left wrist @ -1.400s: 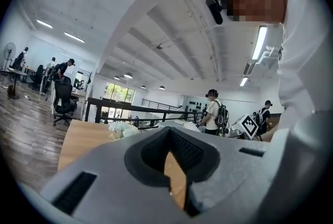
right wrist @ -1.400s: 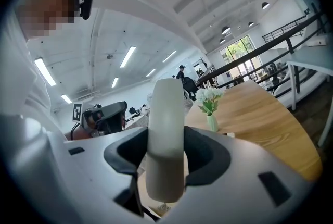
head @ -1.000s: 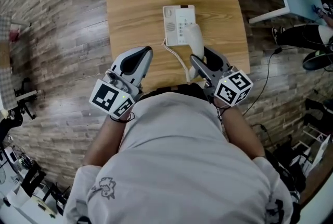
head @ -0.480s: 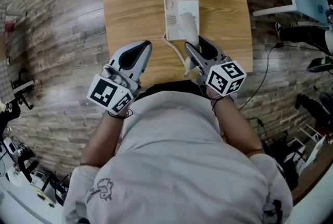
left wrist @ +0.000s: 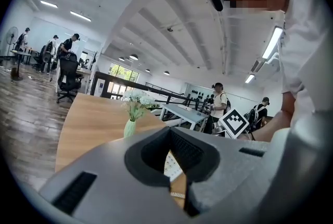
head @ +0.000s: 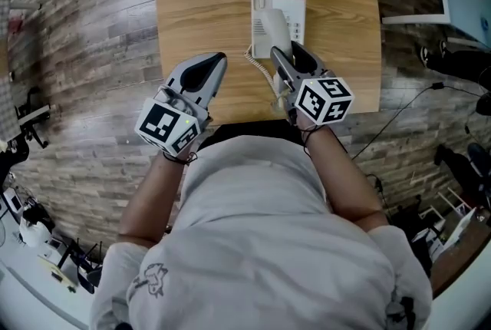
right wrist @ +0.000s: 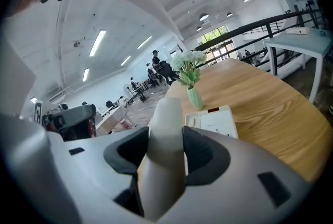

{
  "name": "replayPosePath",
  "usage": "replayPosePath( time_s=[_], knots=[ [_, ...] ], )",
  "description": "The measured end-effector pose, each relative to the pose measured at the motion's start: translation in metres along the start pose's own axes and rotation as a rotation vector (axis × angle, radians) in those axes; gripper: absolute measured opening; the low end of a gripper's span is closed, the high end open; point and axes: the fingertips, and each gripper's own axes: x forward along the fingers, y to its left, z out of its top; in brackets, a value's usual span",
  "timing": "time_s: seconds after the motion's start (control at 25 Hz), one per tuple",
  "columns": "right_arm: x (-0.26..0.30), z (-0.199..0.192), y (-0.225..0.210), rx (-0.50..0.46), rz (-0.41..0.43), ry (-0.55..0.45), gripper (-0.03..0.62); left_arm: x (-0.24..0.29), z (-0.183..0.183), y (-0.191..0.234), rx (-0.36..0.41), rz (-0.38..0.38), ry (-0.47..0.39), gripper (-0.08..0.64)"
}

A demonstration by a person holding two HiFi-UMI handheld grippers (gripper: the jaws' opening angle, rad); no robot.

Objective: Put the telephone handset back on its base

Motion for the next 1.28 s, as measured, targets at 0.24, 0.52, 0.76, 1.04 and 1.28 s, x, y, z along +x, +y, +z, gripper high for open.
replayPosePath(
  time_s=[0.24, 0.52, 0.76, 1.04, 1.28],
  knots=[
    [0.027, -0.011, -0.017, 0.013, -0.056, 0.018, 0.218, 0.015, -0.009, 0.019, -0.004, -0.006, 0.017, 0.005],
    [0.058, -0.014, -0.038, 0.025, -0.117, 0.025, 0.216, 0.031, -0.024, 0.039, -0.008, -0.012, 0.056, 0.005],
    [0.082, -0.014, -0.046, 0.016, -0.143, 0.027, 0.216, 0.04, -0.032, 0.053, -0.004, -0.017, 0.079, 0.005],
    [0.1, -0.018, -0.057, 0.024, -0.189, 0.031, 0.218, 0.043, -0.033, 0.06, -0.009, -0.023, 0.084, 0.005],
    [0.107, -0.025, -0.059, 0.031, -0.22, 0.032, 0.218, 0.042, -0.038, 0.066, -0.022, -0.021, 0.092, 0.005]
  ],
)
